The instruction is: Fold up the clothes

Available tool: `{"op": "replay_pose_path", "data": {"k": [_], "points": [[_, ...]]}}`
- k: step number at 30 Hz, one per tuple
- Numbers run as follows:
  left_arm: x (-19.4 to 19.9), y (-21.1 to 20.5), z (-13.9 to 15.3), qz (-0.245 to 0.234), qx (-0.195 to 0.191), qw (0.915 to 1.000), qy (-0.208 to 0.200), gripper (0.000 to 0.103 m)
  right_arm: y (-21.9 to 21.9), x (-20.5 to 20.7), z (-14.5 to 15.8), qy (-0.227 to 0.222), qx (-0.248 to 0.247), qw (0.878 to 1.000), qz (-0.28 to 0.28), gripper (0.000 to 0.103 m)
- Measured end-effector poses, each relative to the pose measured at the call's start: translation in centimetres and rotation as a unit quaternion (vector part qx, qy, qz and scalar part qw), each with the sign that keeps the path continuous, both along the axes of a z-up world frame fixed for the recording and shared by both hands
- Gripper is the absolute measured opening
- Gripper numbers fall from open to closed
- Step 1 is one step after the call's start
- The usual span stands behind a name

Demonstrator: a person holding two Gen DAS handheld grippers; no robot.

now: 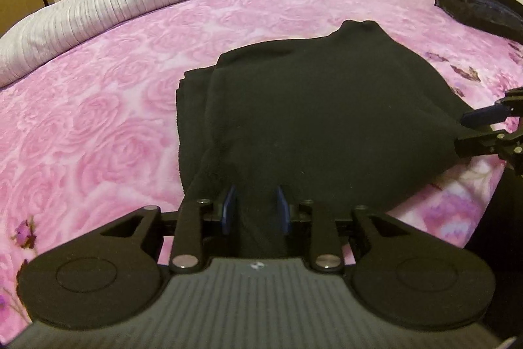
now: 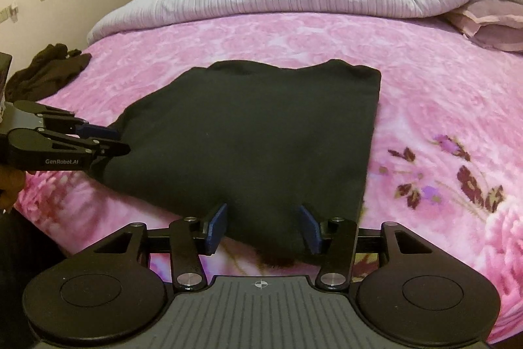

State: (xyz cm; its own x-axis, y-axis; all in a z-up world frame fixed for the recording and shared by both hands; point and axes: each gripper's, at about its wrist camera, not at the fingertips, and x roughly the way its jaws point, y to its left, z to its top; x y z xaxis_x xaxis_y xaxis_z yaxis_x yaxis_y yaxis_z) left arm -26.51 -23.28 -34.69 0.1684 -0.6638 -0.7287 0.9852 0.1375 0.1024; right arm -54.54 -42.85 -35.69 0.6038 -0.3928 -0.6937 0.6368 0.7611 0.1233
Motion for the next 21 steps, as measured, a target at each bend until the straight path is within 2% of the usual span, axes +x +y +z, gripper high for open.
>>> {"op": "replay_pose_path", "data": {"k": [7, 18, 20, 21], "points": [[-0.4, -0.2, -0.2, 0.004, 0.004, 0.9999, -0.015, 0.024, 0.3, -0.3, -0.1, -0.009, 0.008, 1.000, -0.012, 0.057], [-0.3, 0.2, 0.0, -0.002, -0.005, 0.9999, -0.015, 0.024, 0.1, -0.3, -0.2, -0.008, 0.005, 1.000, -0.005, 0.061], [-0.3, 1.1, 0.6, -0.010, -0.014, 0.9997, -0.020, 0.027, 0.3, -0.4, 0.1, 0.007, -0.004, 1.000, 0.011, 0.061], [-0.4, 1.8, 0.9, -0.017, -0.021, 0.9992, -0.029, 0.034, 0.7, -0.4, 0.3, 0.021, -0.017, 0.999, 0.023, 0.061]]}}
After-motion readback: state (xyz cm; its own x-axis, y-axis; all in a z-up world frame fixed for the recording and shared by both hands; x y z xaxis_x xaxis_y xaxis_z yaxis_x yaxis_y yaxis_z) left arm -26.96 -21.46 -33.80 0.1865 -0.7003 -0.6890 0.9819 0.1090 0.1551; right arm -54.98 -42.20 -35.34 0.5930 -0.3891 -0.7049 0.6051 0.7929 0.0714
